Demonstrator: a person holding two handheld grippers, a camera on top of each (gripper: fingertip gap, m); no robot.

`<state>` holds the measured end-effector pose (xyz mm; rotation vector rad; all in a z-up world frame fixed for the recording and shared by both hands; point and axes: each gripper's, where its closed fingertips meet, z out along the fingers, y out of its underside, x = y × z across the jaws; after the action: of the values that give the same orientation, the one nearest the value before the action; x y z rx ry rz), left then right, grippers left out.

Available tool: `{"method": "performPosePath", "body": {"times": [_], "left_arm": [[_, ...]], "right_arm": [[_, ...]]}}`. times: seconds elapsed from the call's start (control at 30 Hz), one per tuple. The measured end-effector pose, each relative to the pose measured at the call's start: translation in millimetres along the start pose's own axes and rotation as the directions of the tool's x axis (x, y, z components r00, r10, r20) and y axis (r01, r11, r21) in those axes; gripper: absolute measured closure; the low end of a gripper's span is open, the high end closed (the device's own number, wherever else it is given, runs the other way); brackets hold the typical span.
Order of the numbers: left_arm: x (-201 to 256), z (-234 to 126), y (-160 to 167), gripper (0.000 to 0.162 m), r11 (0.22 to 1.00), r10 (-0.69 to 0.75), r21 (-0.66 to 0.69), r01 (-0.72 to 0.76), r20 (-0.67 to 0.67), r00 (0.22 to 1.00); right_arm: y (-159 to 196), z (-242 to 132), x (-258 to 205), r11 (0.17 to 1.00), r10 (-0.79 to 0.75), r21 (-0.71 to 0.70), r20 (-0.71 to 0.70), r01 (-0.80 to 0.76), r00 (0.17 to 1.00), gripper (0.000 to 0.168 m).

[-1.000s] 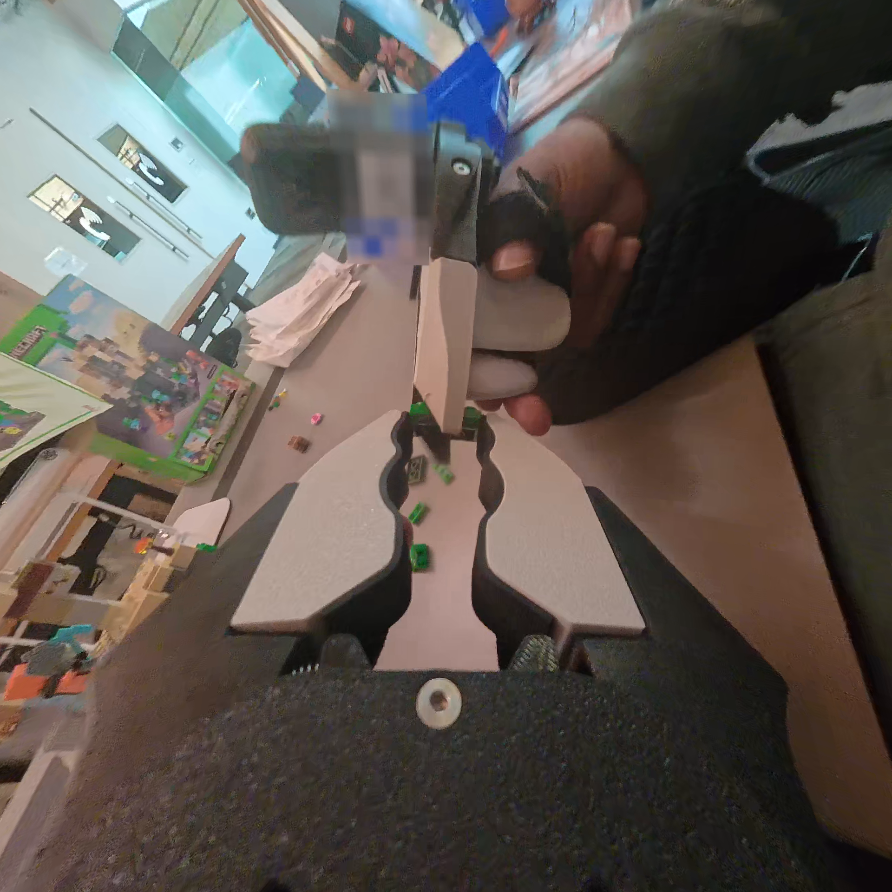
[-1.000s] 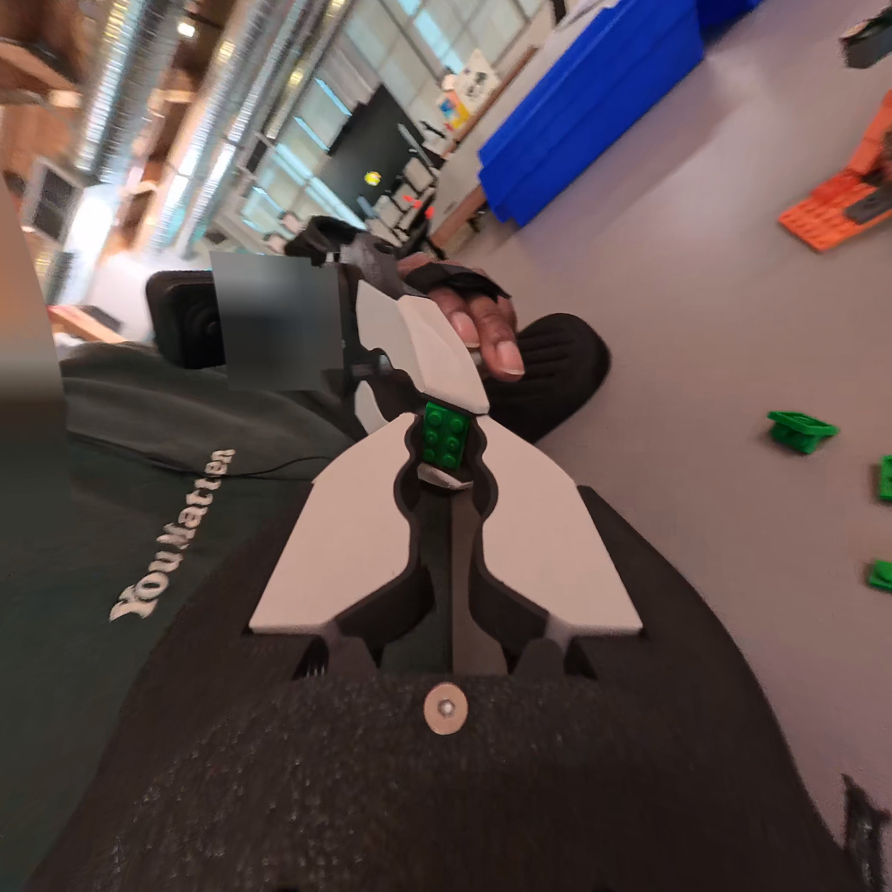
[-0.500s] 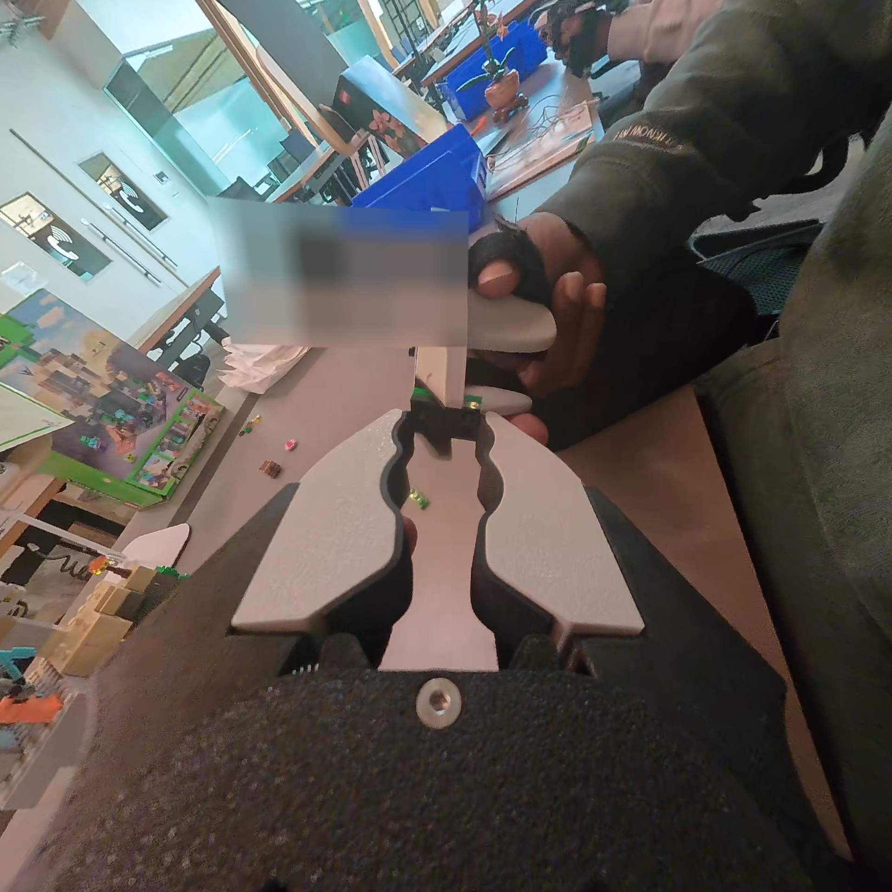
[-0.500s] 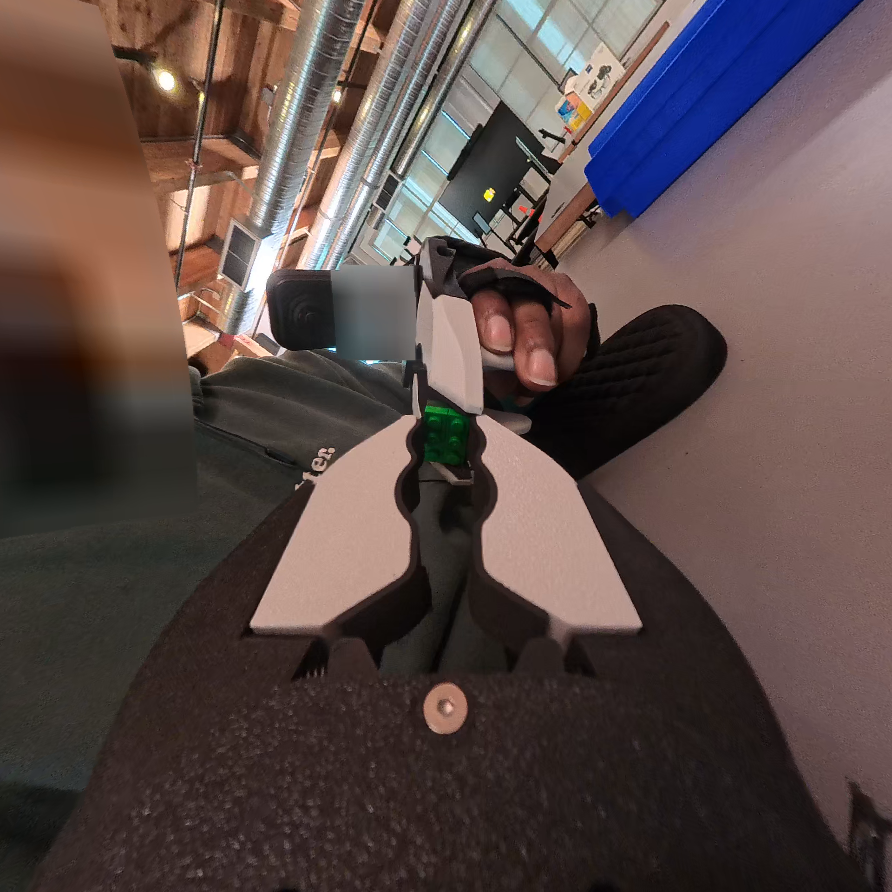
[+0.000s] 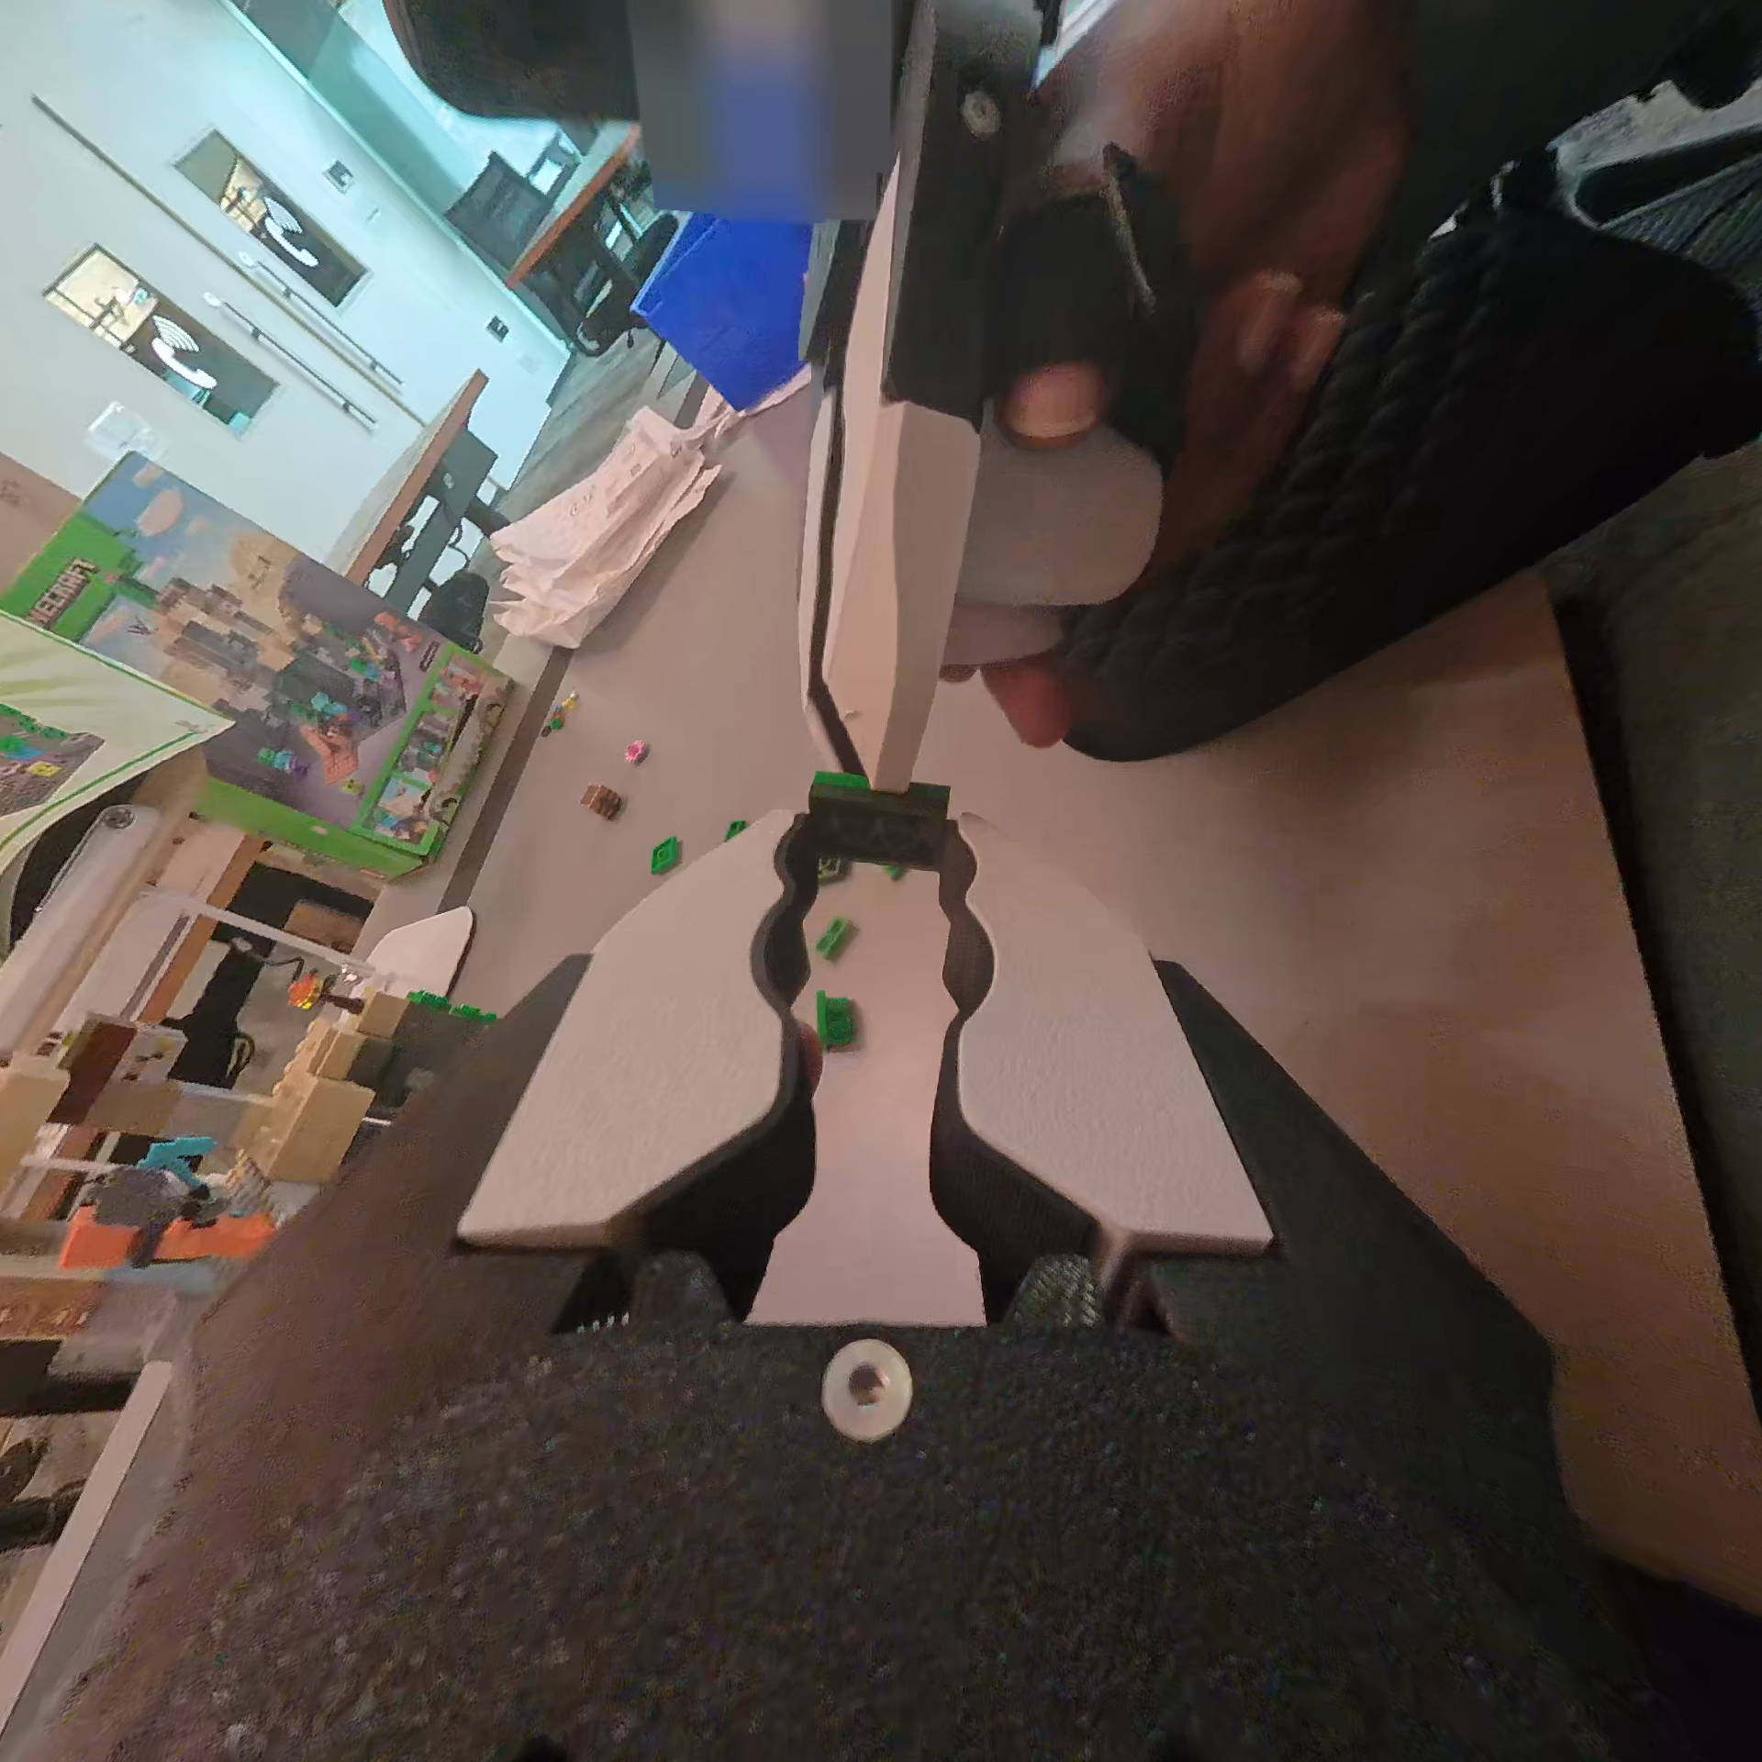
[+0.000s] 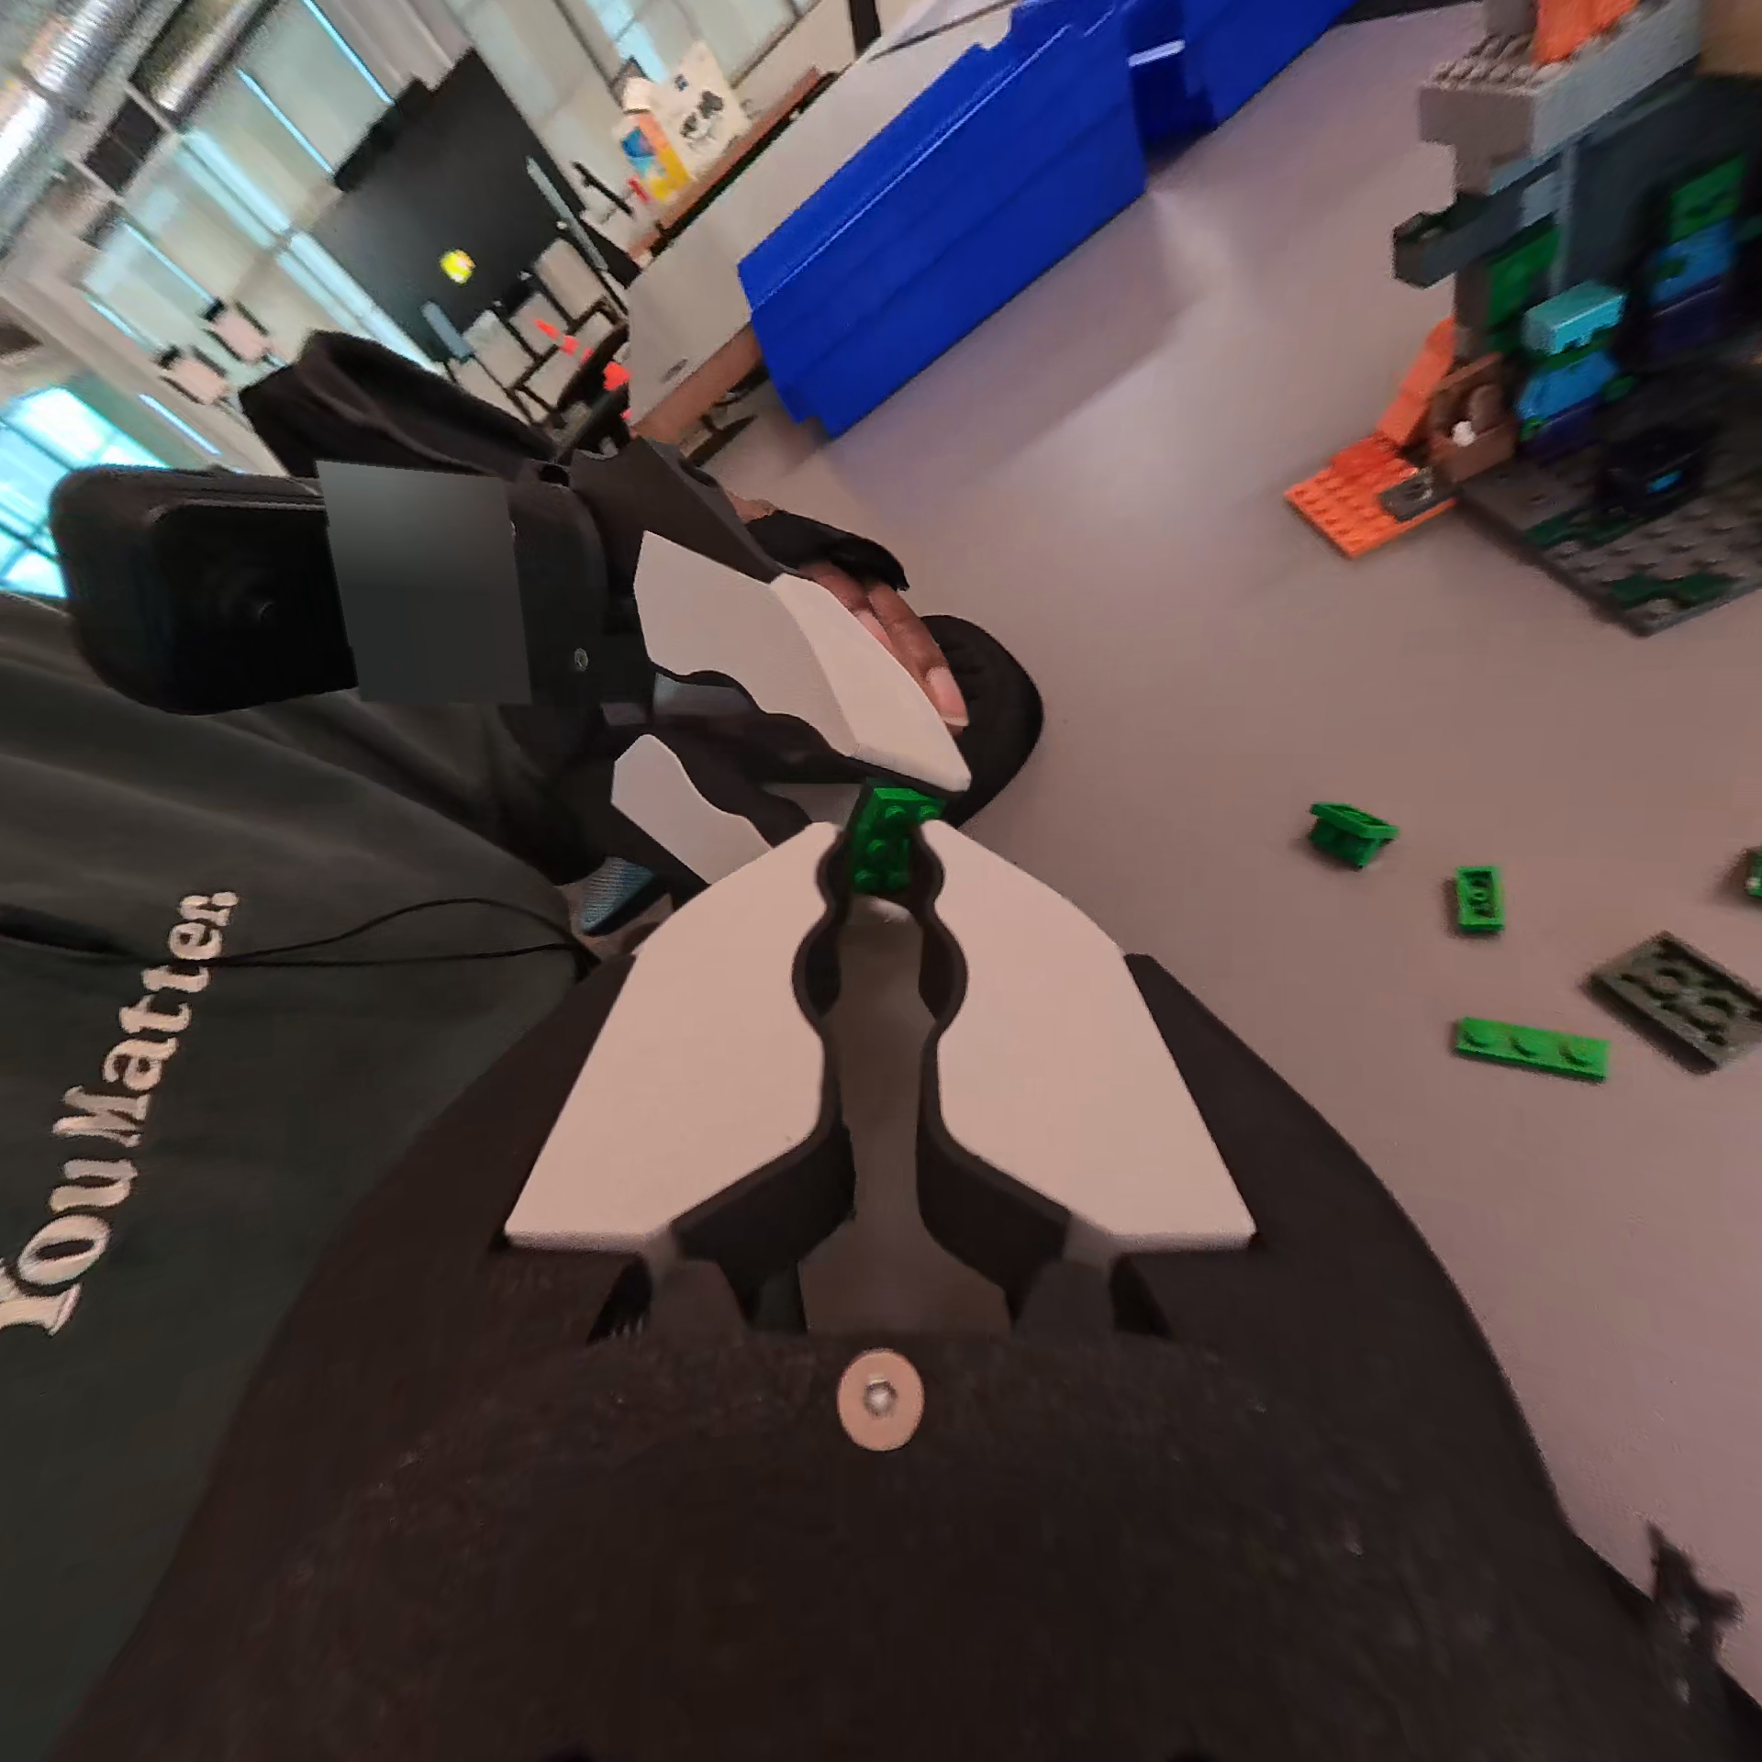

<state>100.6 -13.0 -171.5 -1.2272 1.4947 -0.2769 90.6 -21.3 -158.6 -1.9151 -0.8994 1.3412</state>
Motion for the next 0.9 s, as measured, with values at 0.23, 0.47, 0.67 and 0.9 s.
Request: {"method": "performPosePath", "body": {"times": [0.23,0.47,0.67,0.9], "left_arm": [[2,3,6,0.137,0.999,0.023,-0.035,-0.022,0.008,1.0],[7,0,0,0.136,0.999,-0.024,0.027,0.025,-0.021,0.999],[-14,-6,-10,0.137,0.997,-0.052,0.058,0.05,0.032,0.998],[-2,-3,-11,0.137,0.977,-0.196,0.06,0.205,-0.126,0.972]], "right_arm": [[3,1,5,1.0,-0.003,-0.003,-0.07,0.003,0.998,0.162],[5,-3,18,0.998,-0.056,0.014,-0.145,0.058,0.988,0.168],[-10,-15,8,0.988,-0.112,0.086,-0.139,0.125,0.984,0.168],[-12,-17,-11,0.832,-0.545,-0.021,-0.22,0.555,0.809,0.141]]}}
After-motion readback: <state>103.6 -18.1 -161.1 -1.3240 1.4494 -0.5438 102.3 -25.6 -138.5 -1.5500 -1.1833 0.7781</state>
